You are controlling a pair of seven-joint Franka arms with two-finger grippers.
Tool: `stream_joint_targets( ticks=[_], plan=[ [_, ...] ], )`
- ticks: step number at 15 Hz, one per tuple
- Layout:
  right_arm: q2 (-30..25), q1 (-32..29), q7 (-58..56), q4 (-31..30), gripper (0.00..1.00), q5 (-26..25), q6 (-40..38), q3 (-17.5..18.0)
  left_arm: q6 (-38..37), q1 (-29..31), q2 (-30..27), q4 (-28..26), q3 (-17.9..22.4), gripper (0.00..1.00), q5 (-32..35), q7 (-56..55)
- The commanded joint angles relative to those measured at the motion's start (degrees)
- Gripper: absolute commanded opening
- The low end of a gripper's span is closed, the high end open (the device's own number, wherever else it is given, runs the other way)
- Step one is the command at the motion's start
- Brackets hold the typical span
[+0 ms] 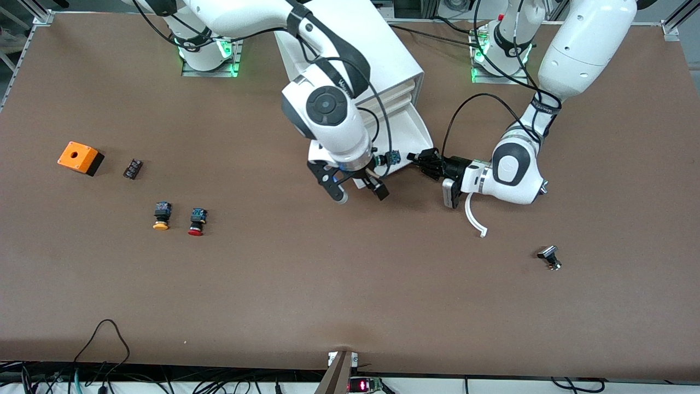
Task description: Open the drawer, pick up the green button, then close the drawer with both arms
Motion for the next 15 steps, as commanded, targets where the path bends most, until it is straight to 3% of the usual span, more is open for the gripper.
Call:
stream_joint_targets(
  ticks=[1,4,5,6,7,10,13,15],
  plan=[
    [3.6,3.6,6.1,2.4,1.00,0.1,1.1,-0.6,0.6,0.0,1.2,2.5,0.4,0.00,2.0,-3.7],
    [5.1,5.2,10.6,2.2,1.00,0.1,1.1,-0.6,0.6,0.0,1.2,3.0,0.5,0.00,2.1,-4.4],
    [5.6,5.6,11.3,2.2,1.00,0.1,1.1,-0.6,0.6,0.1,1.2,3.0,0.5,0.23,2.0,-4.4],
    [5.9,5.9,11.9,2.1,1.00,0.1,1.1,-0.6,0.7,0.1,1.2,3.0,0.5,0.90,2.0,-4.7],
    [6.2,6.0,12.6,1.9,1.00,0.1,1.1,-0.6,0.7,0.4,1.1,3.0,0.6,1.00,2.1,-4.8],
    [7.1,7.1,14.2,1.8,1.00,0.0,1.1,-0.6,0.6,1.0,0.8,3.4,1.2,1.00,2.4,-5.2],
    [8.1,8.0,15.0,1.8,1.00,-0.1,1.2,-0.6,-0.8,1.9,-0.2,6.0,1.8,1.00,8.7,-11.8],
    [8.2,8.0,14.9,1.7,0.90,0.0,1.1,-0.6,-4.6,2.8,-0.6,8.9,1.8,1.00,12.4,-17.3]
  ],
)
